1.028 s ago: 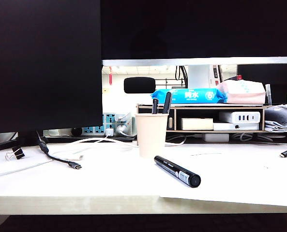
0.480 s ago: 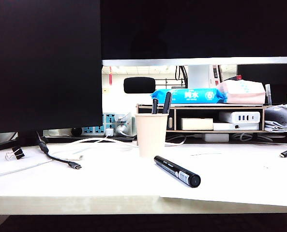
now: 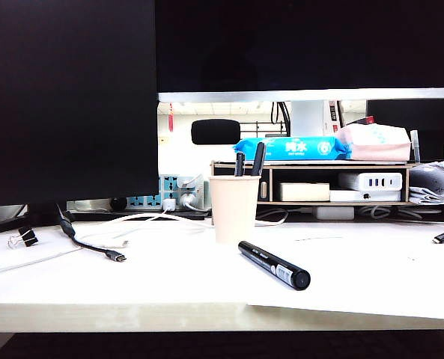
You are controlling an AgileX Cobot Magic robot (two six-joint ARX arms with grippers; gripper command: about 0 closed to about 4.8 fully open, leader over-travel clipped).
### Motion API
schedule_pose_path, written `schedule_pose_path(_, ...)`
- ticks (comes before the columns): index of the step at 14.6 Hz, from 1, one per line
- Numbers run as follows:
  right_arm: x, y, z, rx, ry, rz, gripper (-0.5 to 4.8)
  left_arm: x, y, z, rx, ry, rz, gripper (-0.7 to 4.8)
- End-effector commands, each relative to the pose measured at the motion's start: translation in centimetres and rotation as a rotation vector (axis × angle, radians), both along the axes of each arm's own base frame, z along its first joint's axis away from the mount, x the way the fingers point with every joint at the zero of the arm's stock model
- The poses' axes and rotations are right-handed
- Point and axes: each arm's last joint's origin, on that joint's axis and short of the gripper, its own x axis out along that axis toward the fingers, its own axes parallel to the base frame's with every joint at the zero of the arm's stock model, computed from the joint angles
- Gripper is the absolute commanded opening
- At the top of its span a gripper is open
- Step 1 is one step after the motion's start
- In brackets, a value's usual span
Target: Pick up the marker from the paper cup and put it on the table.
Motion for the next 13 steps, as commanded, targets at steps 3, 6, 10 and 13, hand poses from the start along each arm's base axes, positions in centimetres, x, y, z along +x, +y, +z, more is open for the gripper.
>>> schedule_pose_path(3,-0.01,0.04,0.15,0.001,-0.017,0.013,-0.06,0.00,0.01,0.15,0.003,-0.013,0.000,-0.04)
schedule_pose_path(6,-0.01,0.03,0.16,0.001,-0.017,0.012,-0.06,-0.01,0.01,0.15,0.003,-0.013,0.000,-0.04)
schedule_pose_path(10,-0.01,0.03,0.16,0.001,-0.017,0.012,-0.06,0.00,0.01,0.15,0.003,-0.013,0.000,-0.04)
schedule_pose_path(13,-0.01,0.03,0.16,0.001,-0.017,0.012,-0.06,0.00,0.01,0.15,0.003,-0.013,0.000,-0.04)
